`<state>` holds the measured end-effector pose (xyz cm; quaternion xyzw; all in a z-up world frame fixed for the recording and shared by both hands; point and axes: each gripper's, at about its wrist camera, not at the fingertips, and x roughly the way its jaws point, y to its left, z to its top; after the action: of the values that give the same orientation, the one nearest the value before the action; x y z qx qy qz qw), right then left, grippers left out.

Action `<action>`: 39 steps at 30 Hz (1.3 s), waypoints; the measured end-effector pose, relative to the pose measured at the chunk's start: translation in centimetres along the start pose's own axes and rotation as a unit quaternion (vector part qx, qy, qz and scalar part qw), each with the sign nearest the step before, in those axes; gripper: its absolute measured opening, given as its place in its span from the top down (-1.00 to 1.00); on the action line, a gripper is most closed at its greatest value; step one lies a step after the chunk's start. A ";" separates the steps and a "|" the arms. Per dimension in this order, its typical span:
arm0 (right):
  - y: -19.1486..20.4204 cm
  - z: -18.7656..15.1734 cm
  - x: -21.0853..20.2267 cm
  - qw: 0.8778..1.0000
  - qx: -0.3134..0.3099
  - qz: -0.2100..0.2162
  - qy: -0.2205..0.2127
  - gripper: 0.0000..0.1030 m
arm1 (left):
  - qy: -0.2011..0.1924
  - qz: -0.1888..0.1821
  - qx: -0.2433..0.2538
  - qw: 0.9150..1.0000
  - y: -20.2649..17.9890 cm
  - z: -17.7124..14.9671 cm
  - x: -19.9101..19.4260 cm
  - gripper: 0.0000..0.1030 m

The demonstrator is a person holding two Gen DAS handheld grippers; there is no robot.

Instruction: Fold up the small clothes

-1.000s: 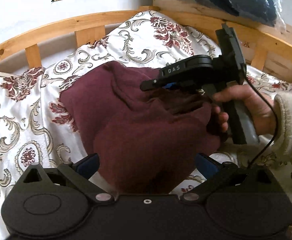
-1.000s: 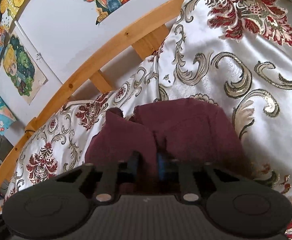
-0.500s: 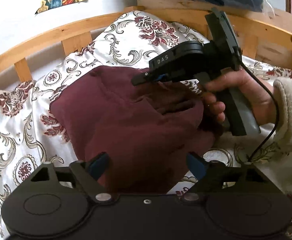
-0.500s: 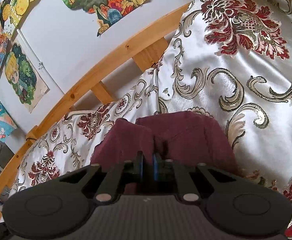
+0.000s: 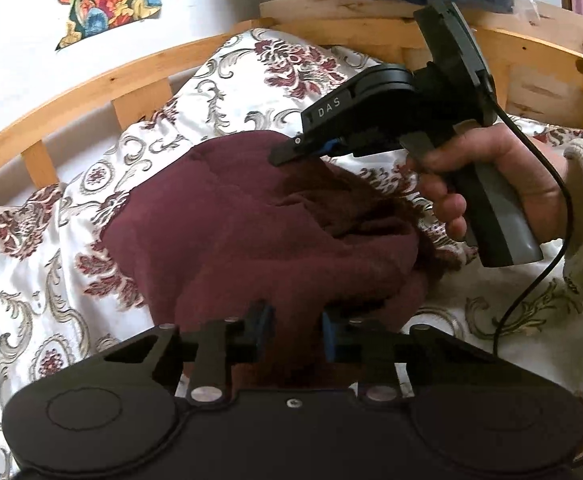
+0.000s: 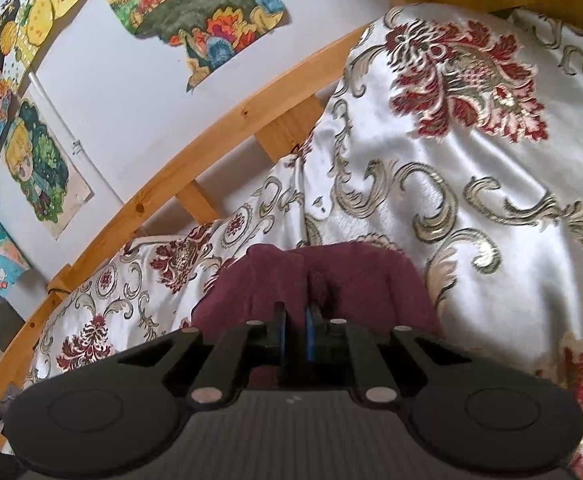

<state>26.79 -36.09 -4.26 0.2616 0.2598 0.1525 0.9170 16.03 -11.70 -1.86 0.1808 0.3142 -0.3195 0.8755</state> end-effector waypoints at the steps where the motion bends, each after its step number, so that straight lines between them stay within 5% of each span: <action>1: -0.2 0.1 -0.3 1.000 0.002 -0.002 -0.002 0.77 | -0.001 -0.004 0.000 1.000 -0.2 0.1 0.1 0.48; 39: -3.4 0.3 -2.8 0.997 0.029 -0.067 0.000 0.83 | 0.009 -0.083 -0.016 0.996 -1.6 -0.4 2.0 0.59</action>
<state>25.13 -40.19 -4.82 0.2701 0.2807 0.0829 0.9173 15.97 -13.58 -3.66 0.1429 0.3414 -0.3844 0.8457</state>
